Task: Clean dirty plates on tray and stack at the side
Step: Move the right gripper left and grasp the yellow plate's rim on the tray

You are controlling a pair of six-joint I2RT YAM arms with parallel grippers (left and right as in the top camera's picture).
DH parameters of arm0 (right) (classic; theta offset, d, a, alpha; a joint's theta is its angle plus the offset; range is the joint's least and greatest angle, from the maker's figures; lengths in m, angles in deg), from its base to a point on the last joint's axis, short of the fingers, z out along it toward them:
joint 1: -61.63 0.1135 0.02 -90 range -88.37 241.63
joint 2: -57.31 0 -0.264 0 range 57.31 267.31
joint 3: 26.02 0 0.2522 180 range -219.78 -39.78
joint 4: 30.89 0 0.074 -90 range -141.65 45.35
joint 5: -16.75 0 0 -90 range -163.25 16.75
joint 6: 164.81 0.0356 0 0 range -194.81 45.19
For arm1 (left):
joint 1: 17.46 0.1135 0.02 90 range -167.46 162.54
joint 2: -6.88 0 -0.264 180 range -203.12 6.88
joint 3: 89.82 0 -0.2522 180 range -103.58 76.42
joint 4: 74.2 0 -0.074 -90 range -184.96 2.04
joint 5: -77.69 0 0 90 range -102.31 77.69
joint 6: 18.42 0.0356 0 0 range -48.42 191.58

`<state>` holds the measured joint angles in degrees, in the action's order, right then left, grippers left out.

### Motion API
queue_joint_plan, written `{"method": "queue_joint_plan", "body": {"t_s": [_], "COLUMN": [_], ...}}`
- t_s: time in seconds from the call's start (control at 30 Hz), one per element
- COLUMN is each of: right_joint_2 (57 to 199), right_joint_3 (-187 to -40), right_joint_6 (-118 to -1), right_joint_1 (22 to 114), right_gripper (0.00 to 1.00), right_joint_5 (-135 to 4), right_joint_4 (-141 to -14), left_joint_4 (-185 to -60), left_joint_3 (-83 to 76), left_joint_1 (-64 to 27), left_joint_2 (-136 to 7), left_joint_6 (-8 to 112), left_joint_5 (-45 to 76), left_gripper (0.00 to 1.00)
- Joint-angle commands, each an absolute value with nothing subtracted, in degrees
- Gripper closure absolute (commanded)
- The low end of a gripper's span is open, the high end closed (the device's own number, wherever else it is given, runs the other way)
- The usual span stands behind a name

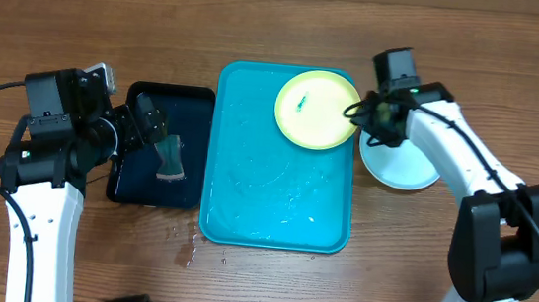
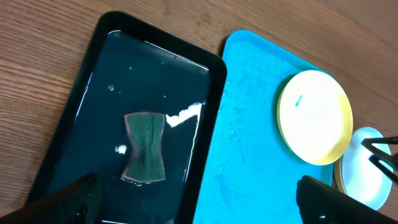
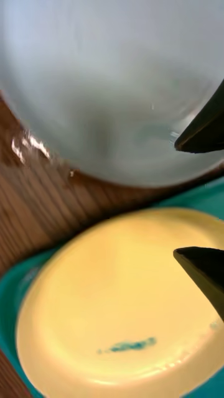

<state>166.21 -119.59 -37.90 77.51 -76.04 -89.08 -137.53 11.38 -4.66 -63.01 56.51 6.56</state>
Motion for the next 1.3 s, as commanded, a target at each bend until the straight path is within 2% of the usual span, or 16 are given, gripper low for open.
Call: {"method": "queue_joint_plan", "body": {"t_s": [0.0, 0.2, 0.47, 1.27], "right_joint_2": [164.4, 164.7, 164.8, 164.8], "right_joint_3": [-119.6, -119.5, -116.0, -115.7], "right_joint_6": [-42.3, -42.3, -42.3, -42.1], "right_joint_1": [79.8, 80.9, 80.9, 80.9], "right_gripper": [0.53, 0.62, 0.60, 0.61], "right_joint_5": [-77.6, -80.3, -80.3, -81.6], "right_joint_4": [-87.1, -86.8, -82.3, -80.6], "left_joint_4": [-137.4, -137.4, -137.4, -137.4], "left_joint_3": [10.7, 10.7, 10.7, 10.7], "left_joint_1": [-4.6, -4.6, -4.6, -4.6], "left_joint_2": [-63.2, -63.2, -63.2, -63.2], "left_joint_6": [56.3, 56.3, 56.3, 56.3], "left_joint_5": [6.6, 6.6, 6.6, 6.6], "left_gripper": [0.00, 0.00, 0.00, 0.00]}}
